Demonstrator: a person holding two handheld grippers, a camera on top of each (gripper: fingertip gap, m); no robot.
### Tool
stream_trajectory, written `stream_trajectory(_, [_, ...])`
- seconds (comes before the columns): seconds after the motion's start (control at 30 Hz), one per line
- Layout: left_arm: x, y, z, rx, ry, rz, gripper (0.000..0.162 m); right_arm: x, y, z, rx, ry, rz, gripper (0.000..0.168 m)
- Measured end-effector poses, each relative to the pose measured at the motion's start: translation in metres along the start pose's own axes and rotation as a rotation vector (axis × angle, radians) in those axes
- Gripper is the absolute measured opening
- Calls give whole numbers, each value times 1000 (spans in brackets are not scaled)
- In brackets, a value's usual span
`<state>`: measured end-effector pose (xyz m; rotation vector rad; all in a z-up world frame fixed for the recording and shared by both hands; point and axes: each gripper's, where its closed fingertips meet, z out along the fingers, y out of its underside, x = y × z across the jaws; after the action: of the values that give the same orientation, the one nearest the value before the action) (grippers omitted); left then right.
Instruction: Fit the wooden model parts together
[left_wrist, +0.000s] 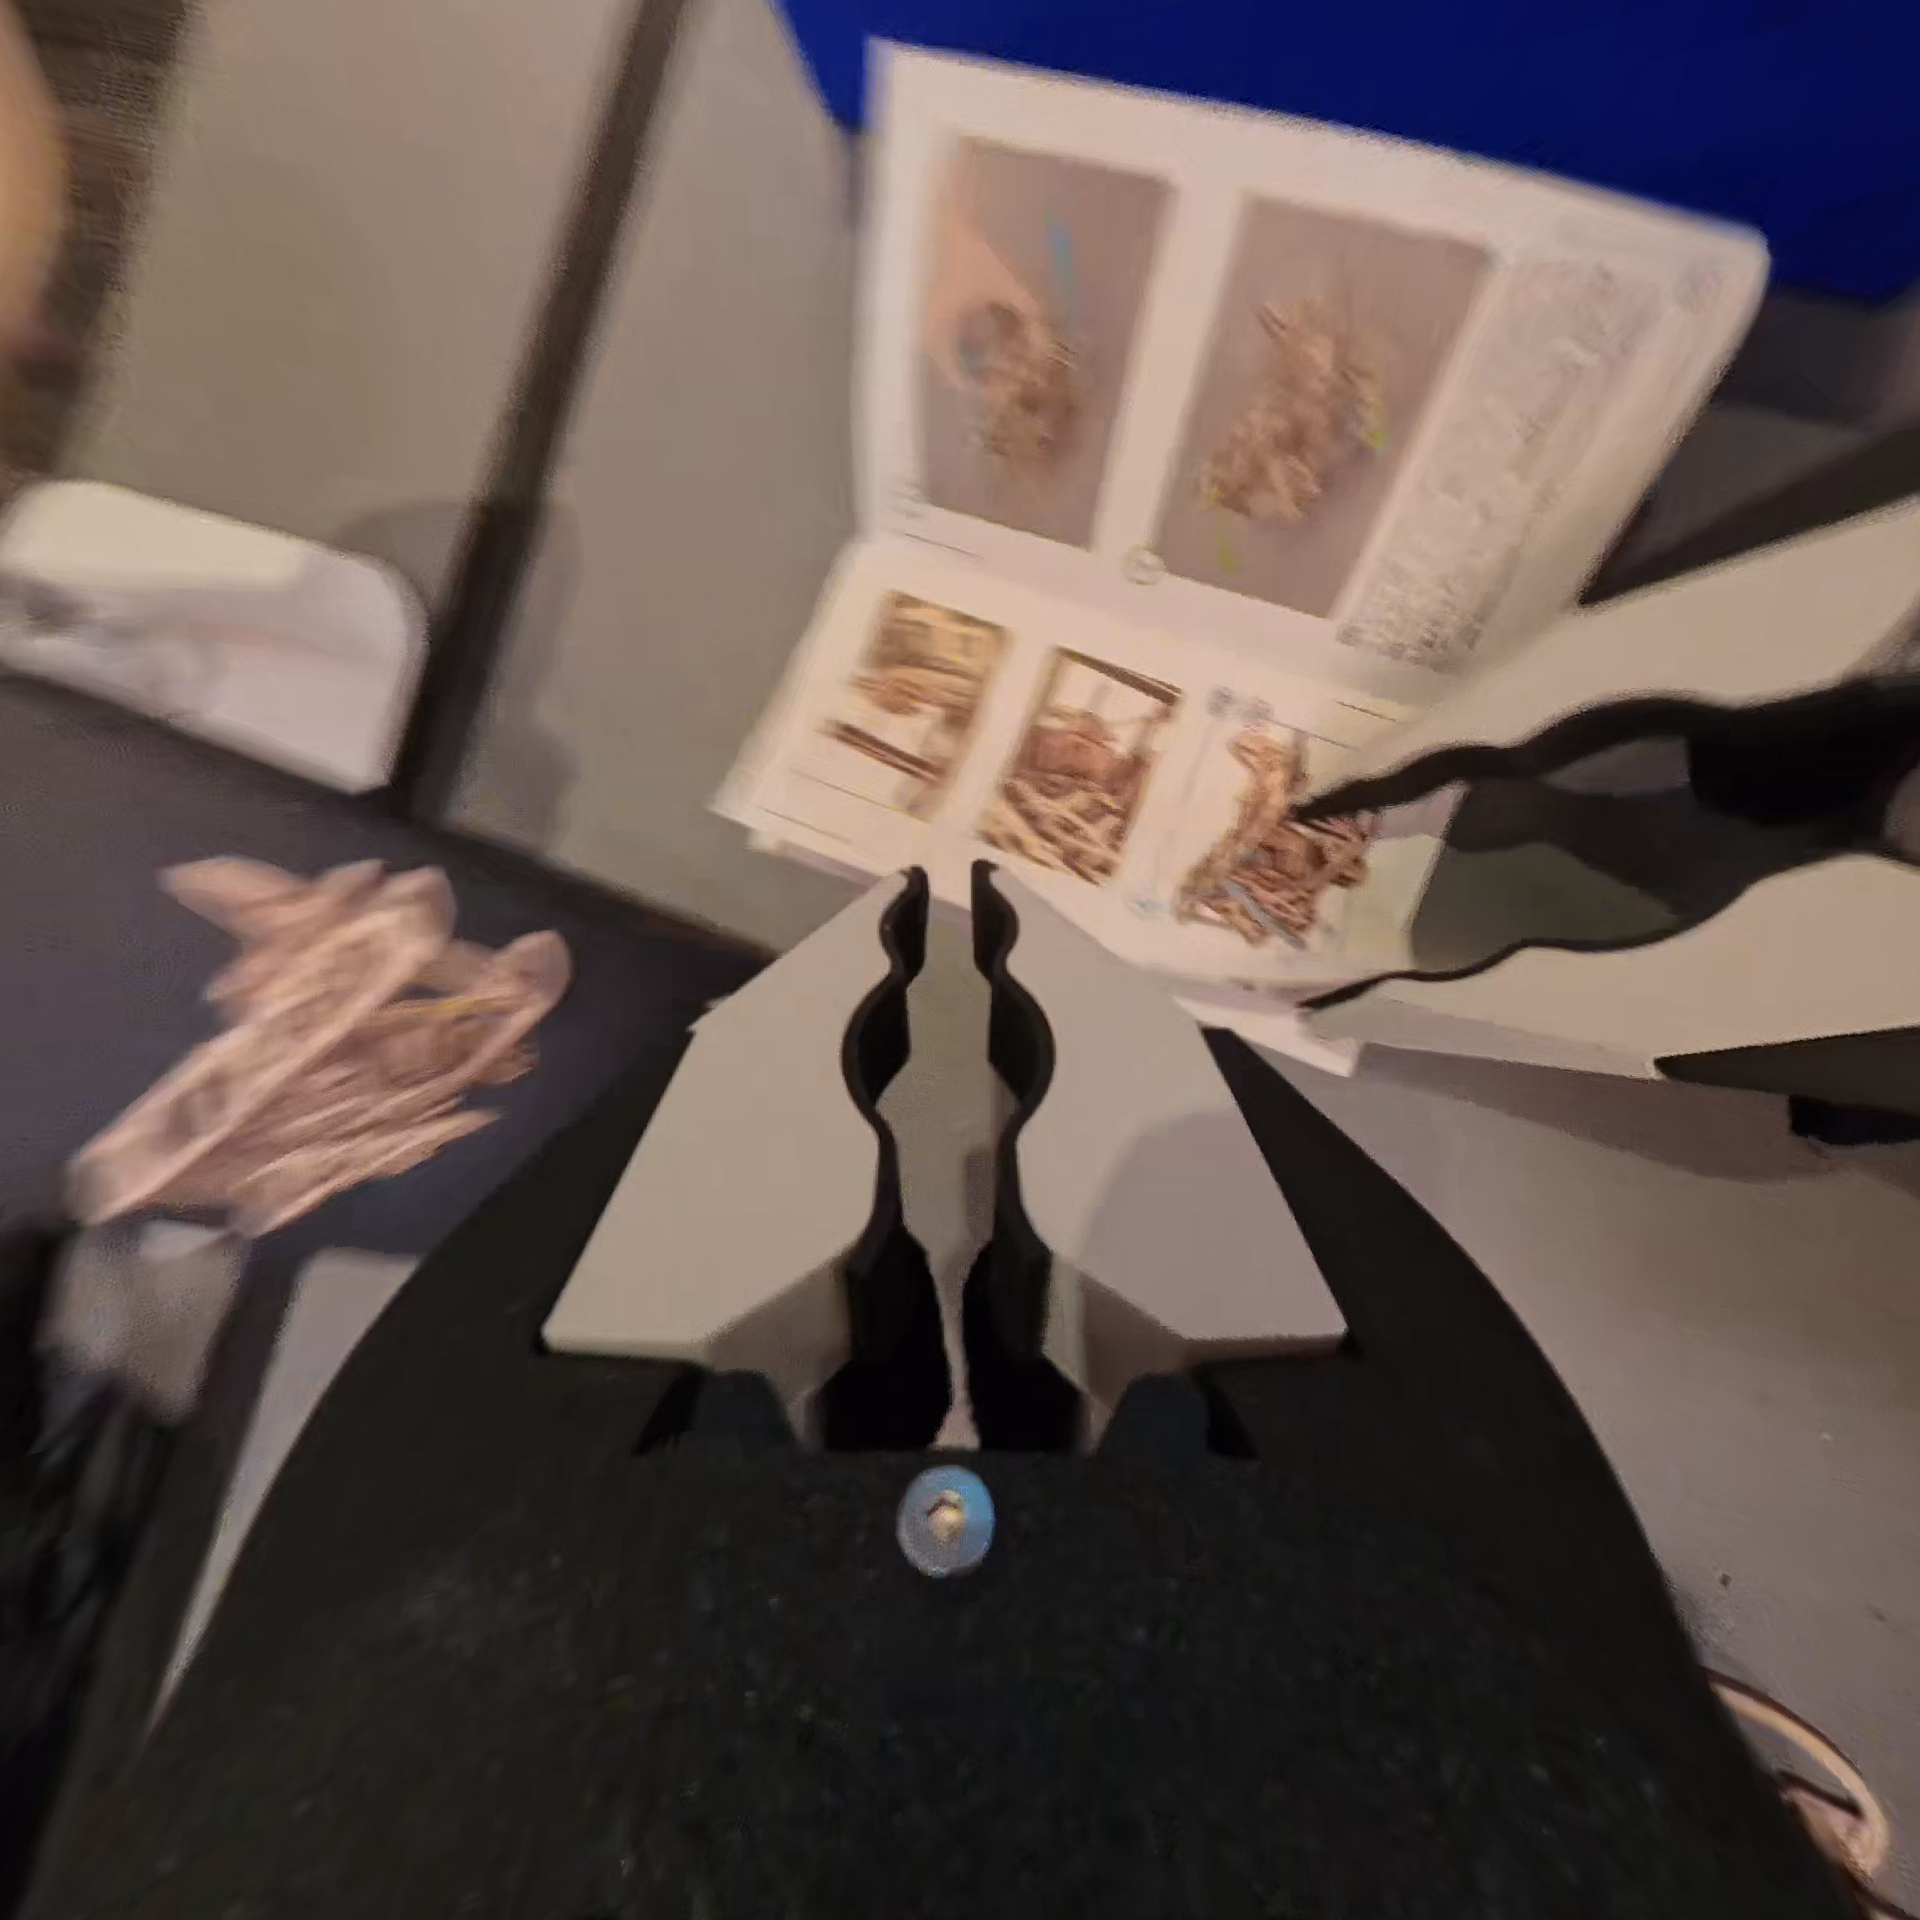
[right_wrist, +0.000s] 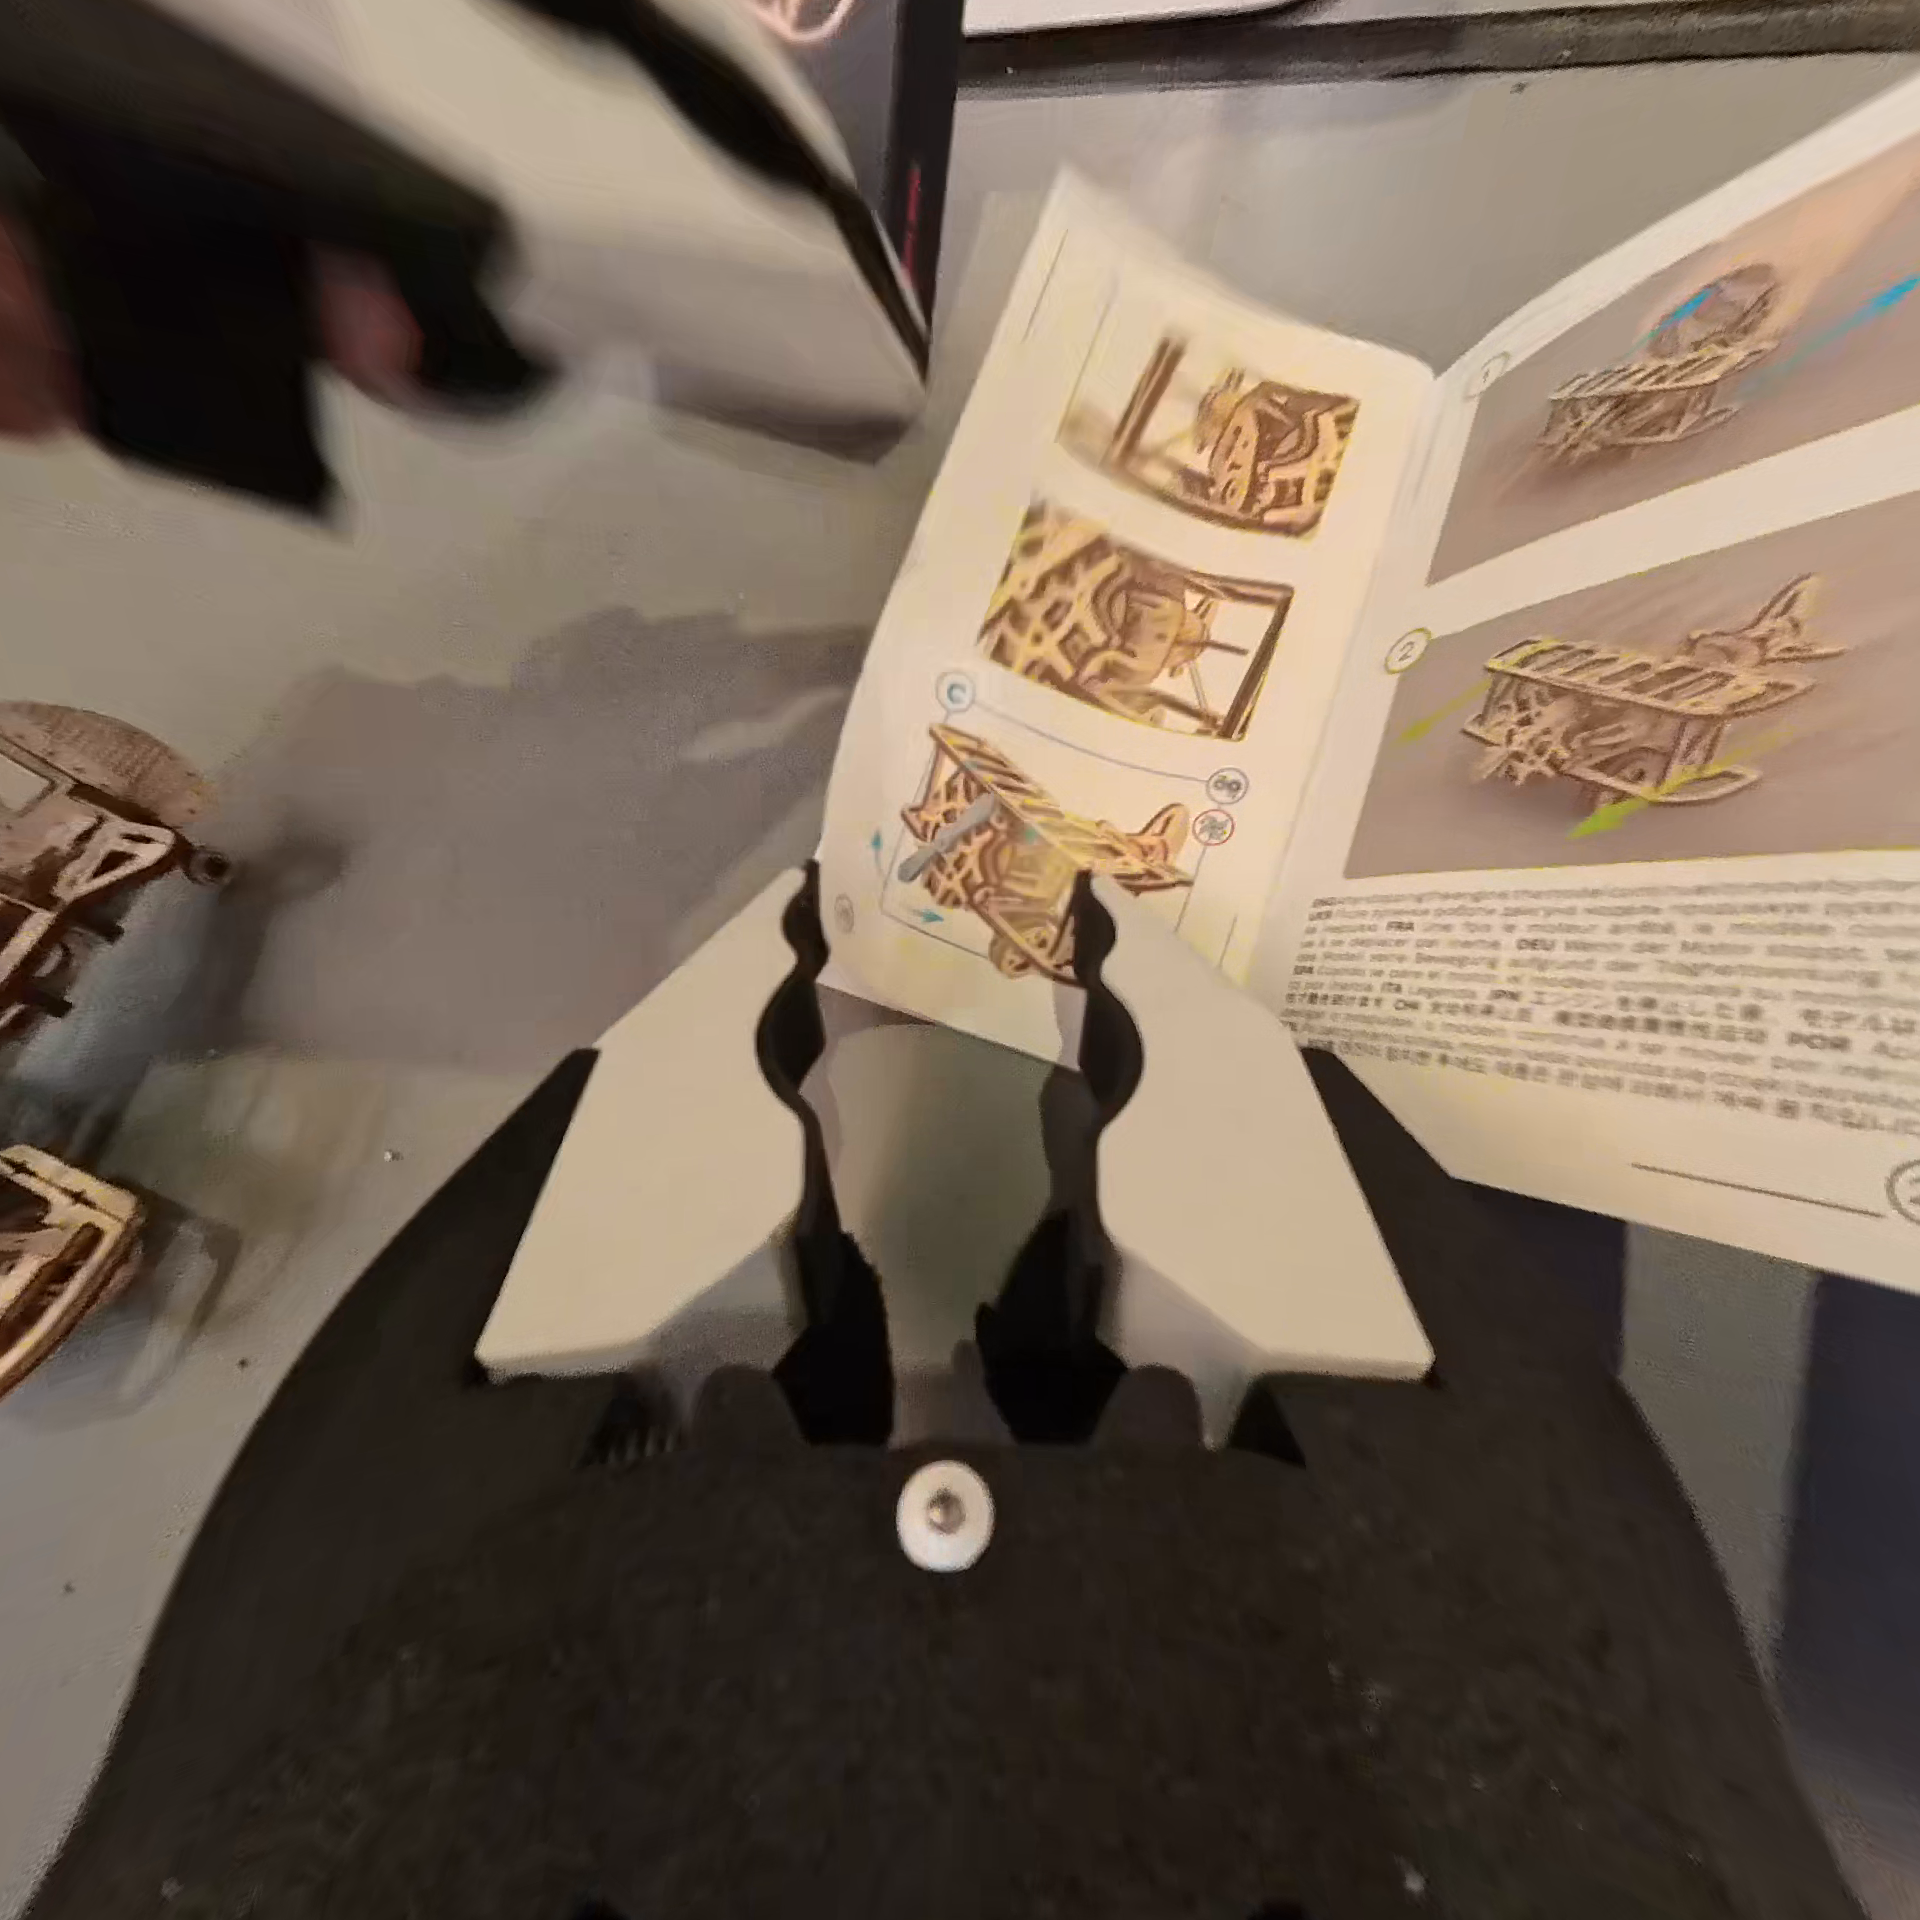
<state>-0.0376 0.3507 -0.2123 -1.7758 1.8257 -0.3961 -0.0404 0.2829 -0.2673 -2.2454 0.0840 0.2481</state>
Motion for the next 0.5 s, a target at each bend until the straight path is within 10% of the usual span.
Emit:
stream_trajectory(0.13, [-1, -49, -40, 228, 57, -79, 0, 0, 2, 1, -35, 37, -54, 45])
stream_trajectory(0.5, [36, 14, 58, -66, 198, -37, 0, -10, -8, -17, 15, -101, 71, 48])
